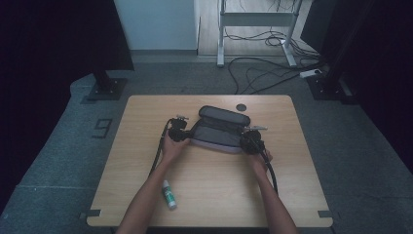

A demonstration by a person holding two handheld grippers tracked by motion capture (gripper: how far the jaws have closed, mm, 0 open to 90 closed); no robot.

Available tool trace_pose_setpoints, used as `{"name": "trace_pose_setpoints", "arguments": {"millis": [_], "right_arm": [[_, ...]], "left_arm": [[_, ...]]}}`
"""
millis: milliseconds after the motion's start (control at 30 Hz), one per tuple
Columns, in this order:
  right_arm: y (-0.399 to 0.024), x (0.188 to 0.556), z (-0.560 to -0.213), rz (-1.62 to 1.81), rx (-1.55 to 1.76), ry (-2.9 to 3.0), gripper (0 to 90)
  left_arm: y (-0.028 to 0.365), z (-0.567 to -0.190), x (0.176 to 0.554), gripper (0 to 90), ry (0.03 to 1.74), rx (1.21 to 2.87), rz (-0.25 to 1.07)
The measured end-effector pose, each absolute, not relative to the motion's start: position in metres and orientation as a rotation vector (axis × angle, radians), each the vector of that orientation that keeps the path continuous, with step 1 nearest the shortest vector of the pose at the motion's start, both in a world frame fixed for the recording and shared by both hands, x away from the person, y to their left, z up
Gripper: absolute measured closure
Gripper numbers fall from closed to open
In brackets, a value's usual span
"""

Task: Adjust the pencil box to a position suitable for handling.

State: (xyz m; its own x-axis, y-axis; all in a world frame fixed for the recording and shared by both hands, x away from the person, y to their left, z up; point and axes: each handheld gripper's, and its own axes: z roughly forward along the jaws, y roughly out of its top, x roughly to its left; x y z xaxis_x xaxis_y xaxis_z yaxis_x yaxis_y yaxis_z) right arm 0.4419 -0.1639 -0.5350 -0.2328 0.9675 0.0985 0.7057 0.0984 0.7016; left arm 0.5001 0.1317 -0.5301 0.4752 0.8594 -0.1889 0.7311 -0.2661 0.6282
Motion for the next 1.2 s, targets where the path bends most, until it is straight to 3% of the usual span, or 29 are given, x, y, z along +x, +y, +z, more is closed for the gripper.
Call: {"name": "trace_pose_setpoints", "arguments": {"millis": [1200], "right_arm": [[-0.164,0.425,-0.503,1.066,1.531,1.899,85.7]], "left_arm": [[0.143,-0.485,0.477,85.4,1.187,1.997,0.305]]}}
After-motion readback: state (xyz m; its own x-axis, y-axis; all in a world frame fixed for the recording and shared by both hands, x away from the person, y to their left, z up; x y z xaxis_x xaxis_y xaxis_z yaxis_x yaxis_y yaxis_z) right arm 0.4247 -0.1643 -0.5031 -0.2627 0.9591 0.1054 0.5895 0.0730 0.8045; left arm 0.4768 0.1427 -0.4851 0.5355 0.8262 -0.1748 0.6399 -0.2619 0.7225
